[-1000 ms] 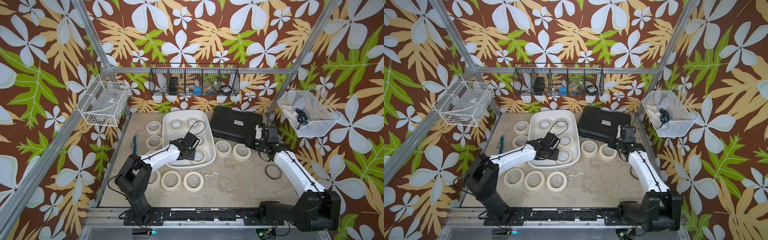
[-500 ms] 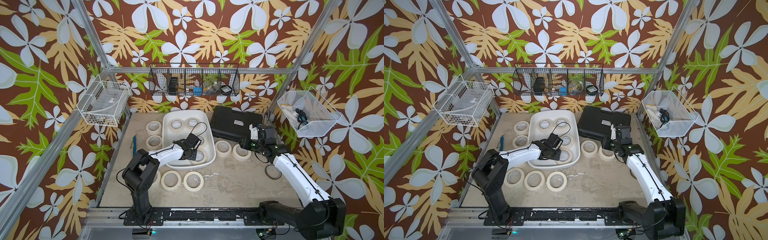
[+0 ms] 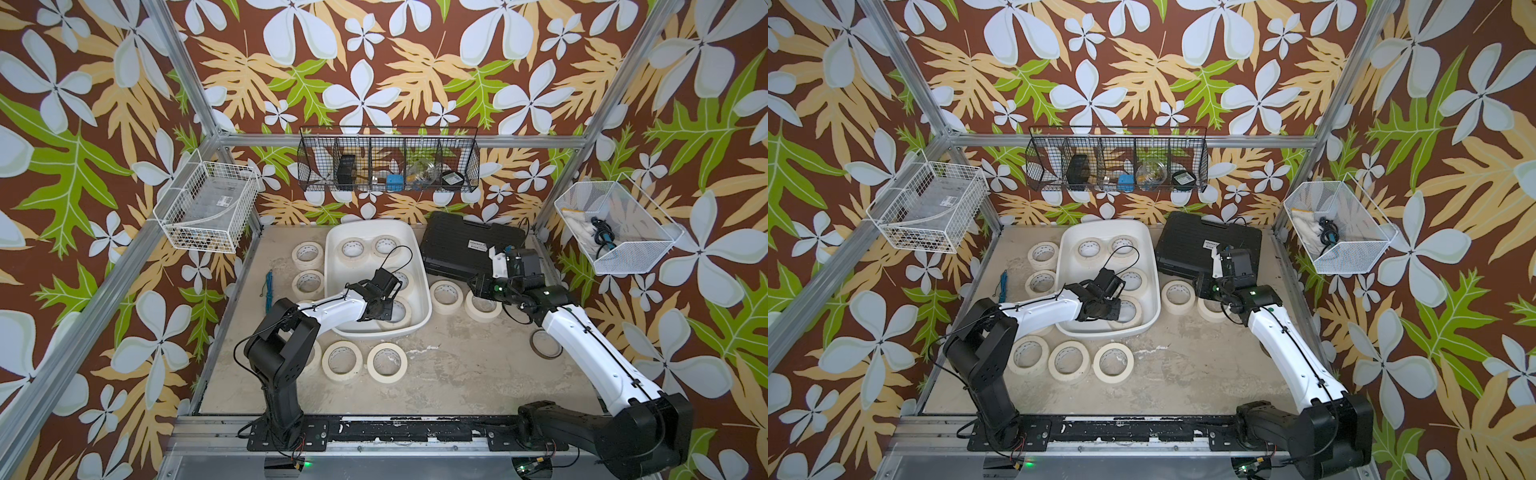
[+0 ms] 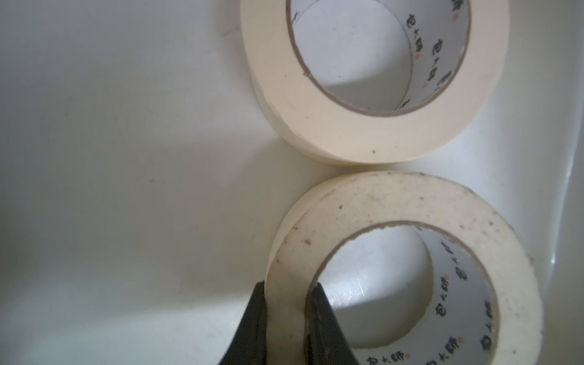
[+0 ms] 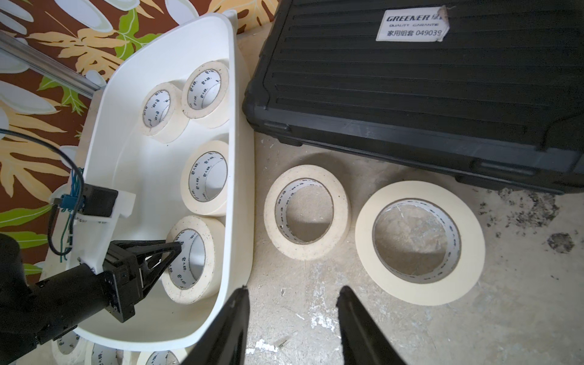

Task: Take out the art tape in the storage box
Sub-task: Pick up the art tape from the storage box.

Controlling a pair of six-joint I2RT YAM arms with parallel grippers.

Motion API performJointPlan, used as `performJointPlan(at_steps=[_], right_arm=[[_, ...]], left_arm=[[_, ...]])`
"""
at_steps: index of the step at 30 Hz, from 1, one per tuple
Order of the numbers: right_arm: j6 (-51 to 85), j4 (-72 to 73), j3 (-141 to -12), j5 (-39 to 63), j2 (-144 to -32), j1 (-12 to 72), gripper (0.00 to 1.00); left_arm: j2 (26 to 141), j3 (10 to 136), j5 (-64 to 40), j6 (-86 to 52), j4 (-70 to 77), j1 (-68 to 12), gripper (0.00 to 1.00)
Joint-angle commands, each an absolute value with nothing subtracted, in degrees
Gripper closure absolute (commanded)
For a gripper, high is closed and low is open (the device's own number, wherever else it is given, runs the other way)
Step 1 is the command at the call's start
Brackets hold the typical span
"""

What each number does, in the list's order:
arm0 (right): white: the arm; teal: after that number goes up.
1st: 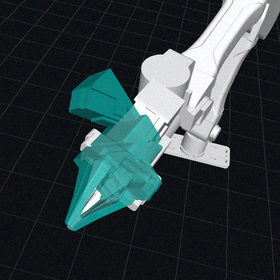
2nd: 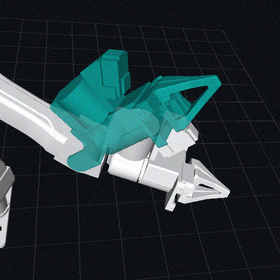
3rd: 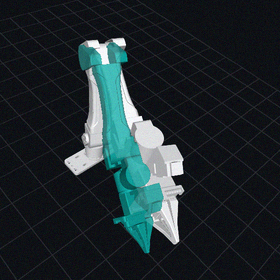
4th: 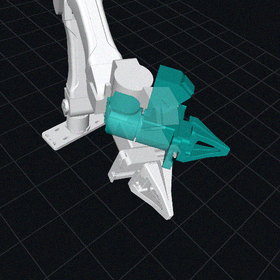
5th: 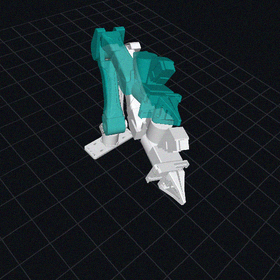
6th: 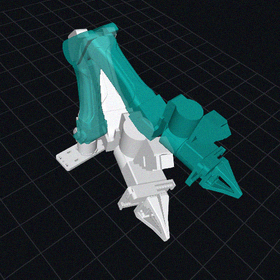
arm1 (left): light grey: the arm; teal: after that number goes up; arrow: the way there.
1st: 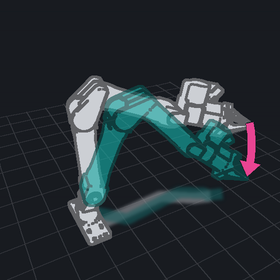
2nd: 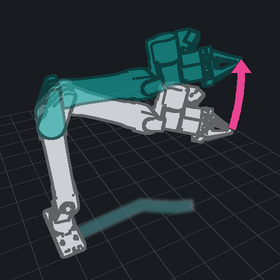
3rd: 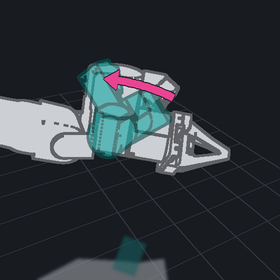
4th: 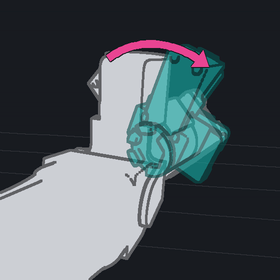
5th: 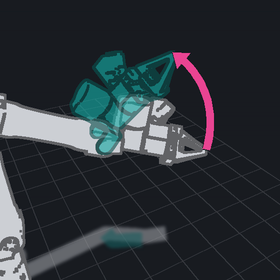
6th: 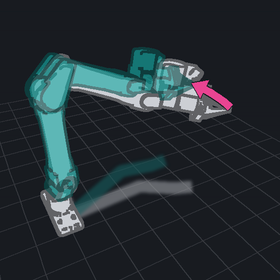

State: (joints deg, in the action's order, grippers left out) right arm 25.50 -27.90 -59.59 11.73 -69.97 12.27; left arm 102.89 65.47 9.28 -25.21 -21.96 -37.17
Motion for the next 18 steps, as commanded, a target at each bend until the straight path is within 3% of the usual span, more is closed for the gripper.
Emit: performJointPlan(at_steps=[1,9,18], right_arm=[[26.1,-28.5,-60.8,10.0,-69.5,13.0,0.51],[27.0,-29.4,-64.2,8.3,-69.6,16.5,0.51],[29.2,-29.9,-70.2,3.4,-73.2,27.5,0.51]], left_arm=[[100.8,65.4,10.6,-26.4,-23.2,-37.1,0.87],[94.5,66.8,12.8,-29.5,-30.2,-37.1,0.87],[88.7,73.6,16.5,-36.8,-43.5,-37.1,0.88]])
